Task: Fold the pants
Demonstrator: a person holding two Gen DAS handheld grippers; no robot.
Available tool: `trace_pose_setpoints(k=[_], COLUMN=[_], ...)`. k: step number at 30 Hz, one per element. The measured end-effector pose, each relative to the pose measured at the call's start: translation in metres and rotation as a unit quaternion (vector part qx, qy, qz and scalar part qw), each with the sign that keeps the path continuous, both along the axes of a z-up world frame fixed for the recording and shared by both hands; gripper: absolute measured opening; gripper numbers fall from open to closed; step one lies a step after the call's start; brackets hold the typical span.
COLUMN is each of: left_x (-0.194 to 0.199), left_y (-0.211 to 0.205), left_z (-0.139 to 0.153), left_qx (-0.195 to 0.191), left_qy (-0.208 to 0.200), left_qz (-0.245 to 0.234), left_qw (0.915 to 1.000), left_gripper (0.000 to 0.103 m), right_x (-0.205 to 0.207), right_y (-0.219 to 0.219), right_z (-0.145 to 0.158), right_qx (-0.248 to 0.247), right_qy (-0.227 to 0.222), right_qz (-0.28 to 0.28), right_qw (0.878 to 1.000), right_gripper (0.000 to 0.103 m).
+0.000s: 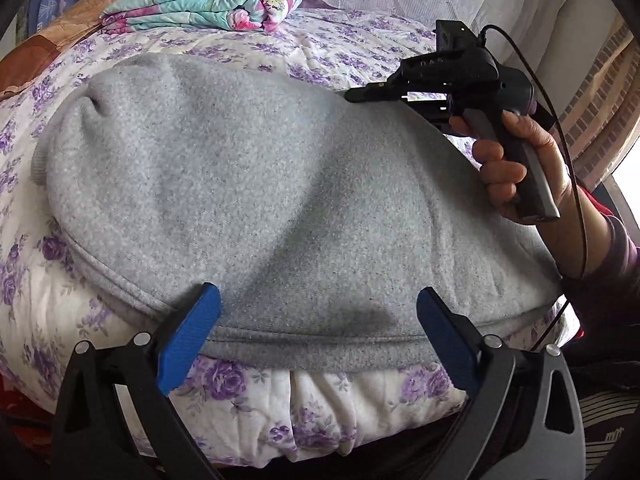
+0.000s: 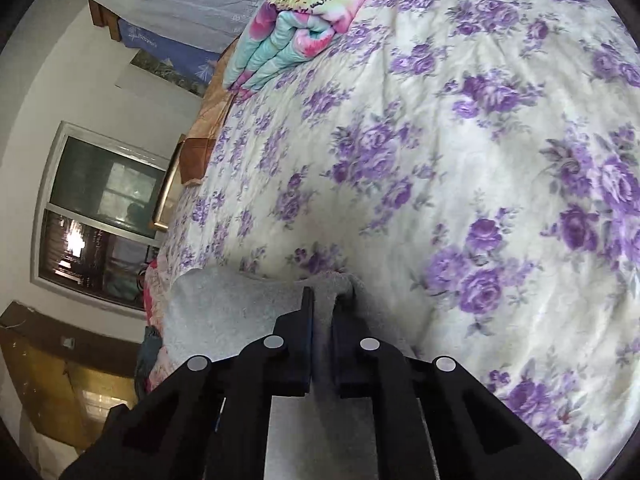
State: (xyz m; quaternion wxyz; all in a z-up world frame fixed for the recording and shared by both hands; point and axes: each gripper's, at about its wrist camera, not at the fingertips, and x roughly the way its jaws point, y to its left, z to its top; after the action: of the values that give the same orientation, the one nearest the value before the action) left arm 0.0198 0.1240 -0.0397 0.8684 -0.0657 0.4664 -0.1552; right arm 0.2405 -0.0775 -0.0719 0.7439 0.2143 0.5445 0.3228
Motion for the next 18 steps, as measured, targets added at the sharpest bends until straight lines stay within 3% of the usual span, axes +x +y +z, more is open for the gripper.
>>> trace_pose_setpoints(k=[1, 2, 3, 6, 8, 10, 13, 15, 16, 17, 18], left_x=[0.001, 0.001, 0.001, -0.001, -0.007, -0.011, 0.004, 0.02, 0.028, 0.03, 0.02], left_y=[-0.002, -0.004, -0.006, -0.01, -0.011, -0.016, -0.023, -0.028, -0.029, -0.028, -0.031], left_z=[0.0, 0.0, 0.001, 0.014, 0.037, 0.057, 0.059, 0.035, 0.01, -0.013, -0.019], left_qx=[0.006, 0.014, 0.022, 0.039, 0.029, 0.023, 0.004, 0.006, 0.029, 0.035, 0.051], left_qy=[0.001, 0.003, 0.004, -0.002, -0.033, -0.071, -0.077, -0.047, -0.01, 0.017, -0.018], left_qz=[0.0, 0.0, -0.002, -0.012, -0.026, -0.038, -0.032, -0.022, -0.002, 0.003, -0.004], left_qw=[1.0, 0.9999, 0.9998, 0.9992, 0.9987, 0.9964, 0.9965, 0.9986, 0.9995, 0.9992, 0.9985], left_gripper=[0.096, 0.096, 0.096, 0.096, 0.096, 0.096, 0.098, 0.098, 0.098, 0.097, 0.098], right_x=[0.0, 0.0, 0.0, -0.016, -0.053, -0.104, -0.166, -0.196, -0.204, -0.206, -0.215], right_y=[-0.003, -0.007, -0.017, -0.053, -0.055, -0.053, -0.065, -0.092, -0.109, -0.127, -0.137], right_z=[0.0, 0.006, 0.014, 0.052, 0.079, 0.087, 0.064, 0.038, 0.019, -0.004, -0.01], right_qx=[-0.02, -0.053, -0.078, -0.042, -0.035, -0.027, -0.084, -0.127, -0.142, -0.128, -0.093], right_qy=[-0.004, -0.02, -0.037, -0.072, -0.104, -0.13, -0.138, -0.16, -0.156, -0.146, -0.195], right_qz=[-0.016, -0.039, -0.064, -0.092, -0.058, -0.024, -0.083, -0.169, -0.208, -0.218, -0.206], right_qw=[1.0, 0.998, 0.994, 0.992, 0.992, 0.991, 0.983, 0.964, 0.955, 0.956, 0.954], right_gripper=[0.012, 0.032, 0.045, 0.045, 0.045, 0.048, 0.067, 0.089, 0.09, 0.084, 0.076])
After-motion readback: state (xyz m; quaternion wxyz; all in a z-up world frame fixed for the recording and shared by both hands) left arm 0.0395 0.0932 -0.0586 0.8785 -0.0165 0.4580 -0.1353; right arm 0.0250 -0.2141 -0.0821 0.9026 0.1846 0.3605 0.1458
